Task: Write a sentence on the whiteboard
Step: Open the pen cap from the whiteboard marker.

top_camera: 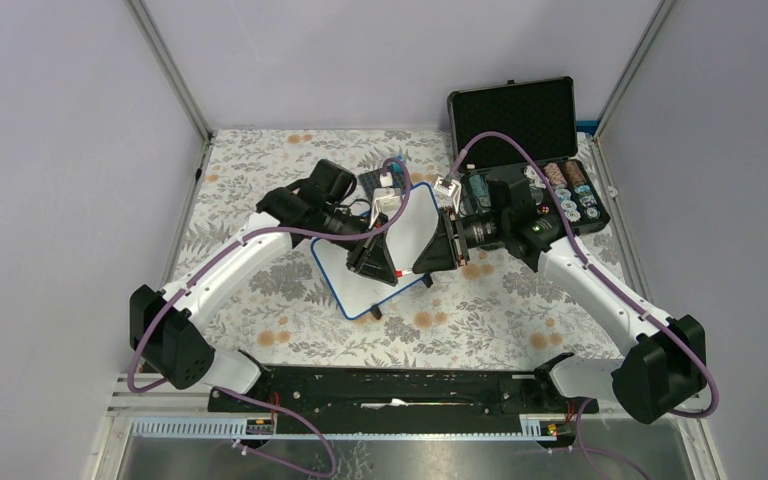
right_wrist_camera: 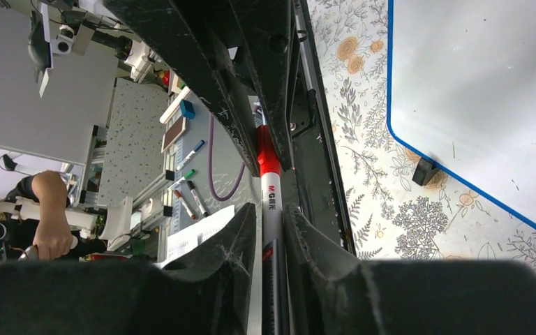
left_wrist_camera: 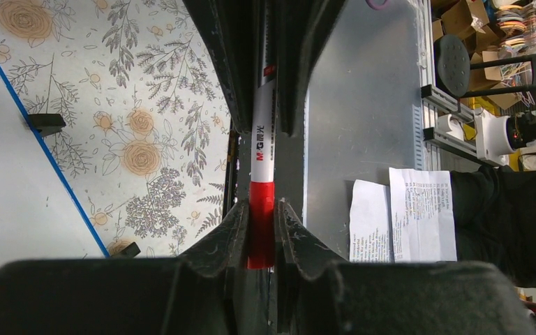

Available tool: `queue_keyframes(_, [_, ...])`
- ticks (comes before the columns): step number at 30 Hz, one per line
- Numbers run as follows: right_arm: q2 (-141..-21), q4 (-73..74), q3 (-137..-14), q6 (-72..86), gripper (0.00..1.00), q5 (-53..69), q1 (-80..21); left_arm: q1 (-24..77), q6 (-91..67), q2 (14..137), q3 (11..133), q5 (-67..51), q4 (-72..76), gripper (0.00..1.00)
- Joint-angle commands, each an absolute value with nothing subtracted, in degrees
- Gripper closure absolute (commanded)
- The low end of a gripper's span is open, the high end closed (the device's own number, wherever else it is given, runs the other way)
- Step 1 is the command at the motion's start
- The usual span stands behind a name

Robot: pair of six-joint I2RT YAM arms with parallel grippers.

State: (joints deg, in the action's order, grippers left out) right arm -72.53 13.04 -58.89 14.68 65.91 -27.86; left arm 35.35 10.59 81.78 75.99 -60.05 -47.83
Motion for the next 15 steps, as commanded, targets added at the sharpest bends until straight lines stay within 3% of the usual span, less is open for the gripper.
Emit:
queue_keyframes(1, [-72.6,13.3,-61.2,13.6,0.76,66.1,-29.2,35.6,10.2,82.2,79.0,-60.7,-45.9,1.00])
queue_keyframes(8, [-72.7,15.0,-62.1,12.1,1.00,65.7,-29.1,35.6,11.3,81.4,78.1,-60.0,-45.9,1.00])
queue_keyframes(15, [-73.2,20.1,-65.2,9.6,1.00,62.9,-27.0,35.4,14.9,79.5,75.8,-57.6,-49.1,1.00])
